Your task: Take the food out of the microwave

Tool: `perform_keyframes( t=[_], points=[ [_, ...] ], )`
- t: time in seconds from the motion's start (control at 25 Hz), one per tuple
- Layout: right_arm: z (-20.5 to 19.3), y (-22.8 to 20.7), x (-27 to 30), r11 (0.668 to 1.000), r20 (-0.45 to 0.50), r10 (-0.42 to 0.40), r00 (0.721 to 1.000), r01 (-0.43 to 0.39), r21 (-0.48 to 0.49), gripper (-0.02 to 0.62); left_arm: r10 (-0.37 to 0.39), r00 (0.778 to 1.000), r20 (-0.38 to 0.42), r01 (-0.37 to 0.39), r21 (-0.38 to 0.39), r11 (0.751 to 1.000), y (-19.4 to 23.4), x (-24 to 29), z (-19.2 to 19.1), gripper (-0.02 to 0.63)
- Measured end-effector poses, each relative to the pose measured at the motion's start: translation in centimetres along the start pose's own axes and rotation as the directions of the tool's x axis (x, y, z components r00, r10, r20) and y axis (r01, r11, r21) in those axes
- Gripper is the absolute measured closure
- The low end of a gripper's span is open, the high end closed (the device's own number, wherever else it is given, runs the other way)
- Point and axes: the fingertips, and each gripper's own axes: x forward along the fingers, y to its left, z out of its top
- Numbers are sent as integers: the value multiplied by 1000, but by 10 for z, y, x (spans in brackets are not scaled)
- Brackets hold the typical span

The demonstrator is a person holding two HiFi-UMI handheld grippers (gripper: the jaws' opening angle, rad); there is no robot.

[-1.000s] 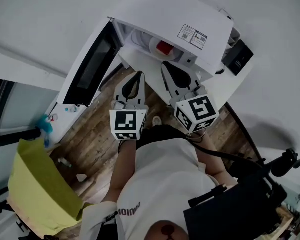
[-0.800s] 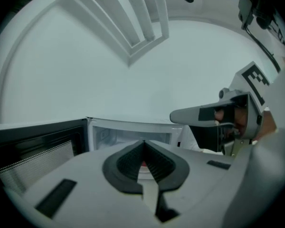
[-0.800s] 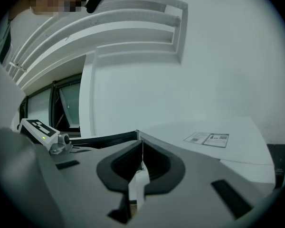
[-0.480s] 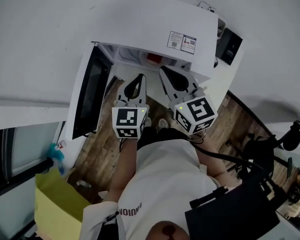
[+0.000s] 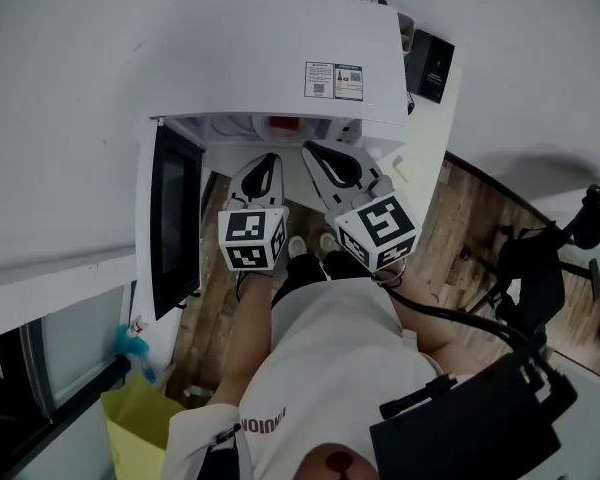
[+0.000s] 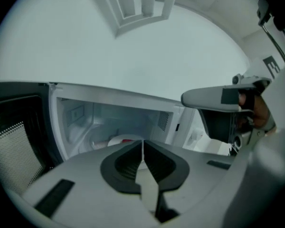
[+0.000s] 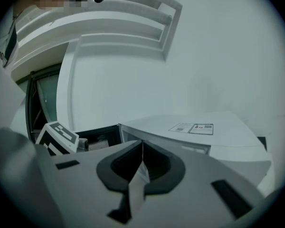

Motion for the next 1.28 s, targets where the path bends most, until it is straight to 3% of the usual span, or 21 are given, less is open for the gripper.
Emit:
perform_keyframes(
  t=[0.4,0.92,1.28],
  points=[
    [-14,-7,4,999,-32,-36,999,37,36,574,-56,997,-58,54,-47,997,9,24,-19,594],
    [-24,-16,12,997,-61,-55,997,59,57,572,-73,990,-121,63,-85,994,18,41,-40,589],
    [-29,-15,19,997,-76,-50,996,54,62,572,-102,981,-163,77,-153,985,21,51,-57,511]
  ],
)
